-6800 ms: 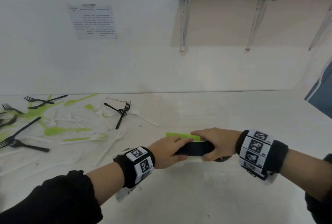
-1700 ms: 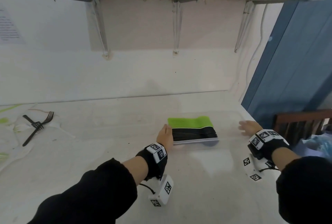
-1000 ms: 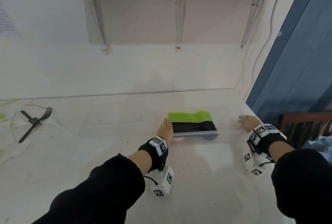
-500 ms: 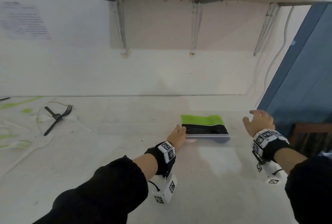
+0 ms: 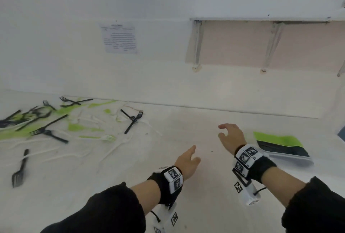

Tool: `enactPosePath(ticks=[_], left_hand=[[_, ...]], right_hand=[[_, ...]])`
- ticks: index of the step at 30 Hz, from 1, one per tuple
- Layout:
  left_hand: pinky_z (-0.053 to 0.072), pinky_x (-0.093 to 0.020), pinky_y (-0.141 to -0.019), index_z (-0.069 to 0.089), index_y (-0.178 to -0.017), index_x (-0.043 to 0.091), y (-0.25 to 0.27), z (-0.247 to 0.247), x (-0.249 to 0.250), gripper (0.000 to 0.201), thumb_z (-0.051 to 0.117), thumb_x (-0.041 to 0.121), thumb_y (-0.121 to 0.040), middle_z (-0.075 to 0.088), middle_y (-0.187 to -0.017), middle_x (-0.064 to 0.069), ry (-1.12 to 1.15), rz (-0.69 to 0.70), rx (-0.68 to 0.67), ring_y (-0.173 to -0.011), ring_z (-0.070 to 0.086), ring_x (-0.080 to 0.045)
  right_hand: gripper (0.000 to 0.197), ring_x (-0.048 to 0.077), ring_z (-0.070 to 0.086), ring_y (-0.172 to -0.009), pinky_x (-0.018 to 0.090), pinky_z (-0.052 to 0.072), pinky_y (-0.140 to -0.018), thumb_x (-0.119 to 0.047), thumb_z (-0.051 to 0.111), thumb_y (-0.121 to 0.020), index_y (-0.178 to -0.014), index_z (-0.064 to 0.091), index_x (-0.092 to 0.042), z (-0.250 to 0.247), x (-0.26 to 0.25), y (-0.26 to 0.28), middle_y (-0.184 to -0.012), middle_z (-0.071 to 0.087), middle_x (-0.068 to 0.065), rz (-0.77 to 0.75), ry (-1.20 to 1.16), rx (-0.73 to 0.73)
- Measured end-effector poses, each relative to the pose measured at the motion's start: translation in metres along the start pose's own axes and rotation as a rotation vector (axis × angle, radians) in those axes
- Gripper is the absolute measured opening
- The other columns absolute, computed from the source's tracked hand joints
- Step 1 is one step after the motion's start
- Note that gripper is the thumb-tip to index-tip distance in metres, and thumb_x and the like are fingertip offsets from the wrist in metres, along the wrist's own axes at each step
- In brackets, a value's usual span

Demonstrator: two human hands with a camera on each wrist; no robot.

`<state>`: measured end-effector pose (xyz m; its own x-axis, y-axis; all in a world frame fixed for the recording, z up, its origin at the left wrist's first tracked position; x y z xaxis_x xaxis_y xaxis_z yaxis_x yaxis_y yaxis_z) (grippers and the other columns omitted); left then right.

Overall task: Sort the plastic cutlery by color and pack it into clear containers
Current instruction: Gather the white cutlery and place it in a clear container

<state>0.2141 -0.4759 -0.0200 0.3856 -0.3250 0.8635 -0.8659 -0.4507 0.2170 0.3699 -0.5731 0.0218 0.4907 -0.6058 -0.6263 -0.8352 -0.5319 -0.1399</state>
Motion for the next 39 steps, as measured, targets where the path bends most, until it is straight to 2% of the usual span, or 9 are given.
enactPosePath(ticks=[5,8,11,19,23,26,28,32,39], left_hand=[[0.023,-0.026,-0.113,0.021,-0.149,0.017,0.01,-0.069,-0.034,0.054,0.039,0.023,-0.099,0.027,-0.154,-0.003,-0.071,-0.036,0.133,-0.141,0.027,-0.02],[0.021,-0.022,-0.11,0.021,-0.149,0.013,-0.006,-0.097,-0.04,0.053,0.037,0.022,-0.1,0.025,-0.154,-0.006,-0.026,-0.055,0.223,-0.141,0.026,-0.021],[0.021,-0.021,-0.108,0.02,-0.149,0.01,-0.028,-0.107,-0.035,0.052,0.034,0.024,-0.101,0.024,-0.155,-0.008,0.043,-0.06,0.247,-0.142,0.025,-0.021],[0.02,-0.027,-0.11,0.019,-0.149,0.009,-0.082,-0.092,-0.024,0.055,0.029,0.034,-0.102,0.023,-0.155,-0.009,0.231,-0.134,0.285,-0.142,0.025,-0.025],[0.017,-0.026,-0.112,0.016,-0.149,0.005,-0.1,-0.09,-0.028,0.057,0.034,0.03,-0.101,0.018,-0.156,-0.01,0.228,-0.171,0.252,-0.143,0.021,-0.023],[0.017,-0.025,-0.112,0.019,-0.148,0.002,-0.104,-0.088,-0.032,0.055,0.035,0.026,-0.101,0.02,-0.156,-0.011,0.201,-0.177,0.248,-0.143,0.021,-0.023],[0.019,-0.025,-0.112,0.025,-0.146,0.002,-0.105,-0.09,-0.035,0.053,0.035,0.025,-0.1,0.024,-0.154,-0.012,0.178,-0.169,0.26,-0.142,0.024,-0.023],[0.024,-0.03,-0.112,0.035,-0.142,0.0,-0.099,-0.093,-0.043,0.05,0.035,0.025,-0.099,0.035,-0.149,-0.014,0.151,-0.165,0.263,-0.138,0.031,-0.025],[0.021,-0.028,-0.112,0.031,-0.145,0.002,-0.072,-0.096,-0.054,0.051,0.034,0.026,-0.1,0.031,-0.151,-0.013,0.153,-0.151,0.245,-0.14,0.028,-0.025]], right_hand=[[0.052,0.032,0.022,-0.139,0.039,0.024,-0.111,-0.029,0.04,-0.096,-0.144,0.029,-0.011,0.038,-0.025,-0.014,-0.152,0.023,0.015,0.304,0.082,-0.027],[0.056,0.031,0.013,-0.141,0.043,0.018,-0.113,-0.031,0.038,-0.096,-0.147,0.021,-0.012,0.044,-0.026,-0.019,-0.155,0.013,0.013,0.421,0.105,0.016],[0.055,0.031,0.015,-0.141,0.042,0.016,-0.113,-0.026,0.039,-0.096,-0.146,0.023,-0.011,0.041,-0.017,-0.026,-0.154,0.014,0.013,0.46,0.133,0.1],[0.049,0.034,0.038,-0.132,0.034,0.033,-0.103,-0.016,0.036,-0.098,-0.144,0.026,-0.002,0.016,0.01,-0.061,-0.146,0.034,0.02,0.642,0.032,-0.008],[0.037,0.029,0.044,-0.129,0.032,0.036,-0.106,-0.006,0.03,-0.098,-0.131,0.045,0.002,0.011,0.031,-0.071,-0.139,0.044,0.018,0.652,0.054,-0.054],[0.037,0.027,0.044,-0.129,0.03,0.035,-0.107,-0.005,0.028,-0.099,-0.13,0.047,0.001,0.011,0.035,-0.065,-0.138,0.046,0.016,0.492,0.273,-0.108],[0.037,0.027,0.046,-0.128,0.031,0.036,-0.107,-0.005,0.028,-0.098,-0.129,0.049,0.0,0.014,0.037,-0.065,-0.136,0.048,0.016,0.431,0.268,-0.12],[0.039,0.027,0.044,-0.129,0.031,0.034,-0.106,-0.004,0.026,-0.099,-0.131,0.046,0.004,0.016,0.03,-0.055,-0.138,0.046,0.019,0.571,0.16,-0.08],[0.039,0.025,0.044,-0.13,0.031,0.035,-0.108,-0.004,0.028,-0.098,-0.13,0.049,0.0,0.022,0.023,-0.032,-0.139,0.046,0.016,0.497,0.288,-0.124]])
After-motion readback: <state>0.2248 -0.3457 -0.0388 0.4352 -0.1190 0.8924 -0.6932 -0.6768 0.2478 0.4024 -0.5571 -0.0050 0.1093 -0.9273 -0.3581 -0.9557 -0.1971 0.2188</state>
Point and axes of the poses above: each hand's wrist, its own y-axis away from the middle knuckle, its own z-axis out of the palm, x = y × z, the point moved 1 cm from there along -y, towards the middle knuckle
